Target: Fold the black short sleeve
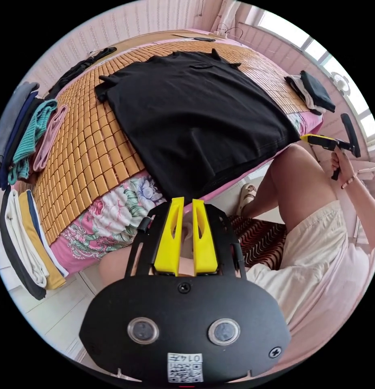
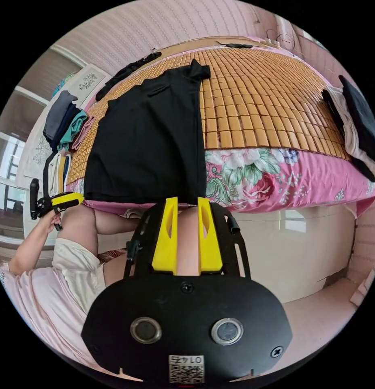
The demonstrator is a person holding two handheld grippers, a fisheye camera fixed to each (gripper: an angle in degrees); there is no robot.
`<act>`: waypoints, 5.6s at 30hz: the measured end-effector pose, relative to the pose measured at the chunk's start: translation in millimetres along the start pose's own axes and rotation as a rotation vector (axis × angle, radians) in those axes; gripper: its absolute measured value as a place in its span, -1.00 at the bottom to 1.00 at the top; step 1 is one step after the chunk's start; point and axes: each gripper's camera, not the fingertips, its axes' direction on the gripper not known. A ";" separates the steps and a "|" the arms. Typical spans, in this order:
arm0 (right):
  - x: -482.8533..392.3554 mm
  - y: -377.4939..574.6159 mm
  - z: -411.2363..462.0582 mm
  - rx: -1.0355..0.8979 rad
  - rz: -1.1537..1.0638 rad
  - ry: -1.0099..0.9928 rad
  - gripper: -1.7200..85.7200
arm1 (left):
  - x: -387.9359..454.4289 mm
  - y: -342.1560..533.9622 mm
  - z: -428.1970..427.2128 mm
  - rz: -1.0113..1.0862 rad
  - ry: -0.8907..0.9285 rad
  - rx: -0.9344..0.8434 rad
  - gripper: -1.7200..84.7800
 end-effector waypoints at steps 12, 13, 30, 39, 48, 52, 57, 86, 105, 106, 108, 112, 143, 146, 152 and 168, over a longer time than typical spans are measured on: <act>19.5 -26.7 35.2 -0.116 0.055 0.062 -0.91 | 4.1 -26.6 34.5 -0.044 -0.018 -0.072 -0.97; 20.7 -26.0 33.6 -0.115 0.050 0.060 -0.92 | 5.0 -26.1 34.3 -0.031 -0.009 -0.067 -0.97; 78.0 -17.0 22.1 -0.149 0.063 -0.085 -0.95 | -8.1 -15.2 44.4 -0.004 -0.029 -0.078 -0.98; 114.7 16.0 9.5 -0.140 0.149 -0.105 -0.90 | -48.8 20.7 24.0 -0.132 0.243 0.048 -0.98; 128.2 25.1 -40.0 -0.002 0.113 -0.063 -0.89 | -69.7 61.8 -1.3 -0.206 0.271 0.201 -0.98; 121.3 -0.3 -62.7 0.118 0.057 -0.040 -0.88 | -64.6 47.0 -18.2 -0.159 0.241 0.213 -0.98; 128.5 -42.0 -59.4 0.244 0.025 -0.113 -0.81 | -39.8 -23.0 -25.5 -0.016 0.159 0.178 -0.98; 263.3 -219.6 26.3 0.407 0.146 -0.393 -0.75 | 192.6 -599.0 133.0 0.304 -0.011 0.100 -0.73; 256.0 -266.4 70.7 0.254 0.186 -0.284 -0.94 | 178.1 -604.1 128.7 0.328 0.078 0.172 -0.80; 255.3 -267.6 72.7 0.251 0.189 -0.285 -0.94 | 175.4 -601.7 123.1 0.348 0.094 0.187 -0.79; 252.7 -271.6 79.9 0.258 0.204 -0.274 -0.94 | 169.9 -596.0 109.9 0.368 0.113 0.239 -0.77; 249.4 -275.2 89.9 0.278 0.230 -0.227 -0.96 | 137.6 -578.4 60.6 0.348 0.148 0.424 -0.76; -296.7 -394.3 335.9 0.035 -0.809 -0.214 -0.95 | -271.3 -140.4 29.5 -0.326 0.024 0.438 -0.86; -363.6 -424.0 378.7 -0.025 -0.833 -0.095 -0.83 | -280.9 -155.2 32.0 -0.294 0.020 0.426 -0.83; -446.7 -449.2 455.8 -0.089 -0.870 0.236 -0.72 | -298.7 -175.6 45.5 -0.267 0.077 0.396 -0.82; -493.2 -491.2 520.9 -0.199 -0.847 0.223 -0.85 | -308.7 -127.3 34.6 -0.187 0.070 0.449 -0.98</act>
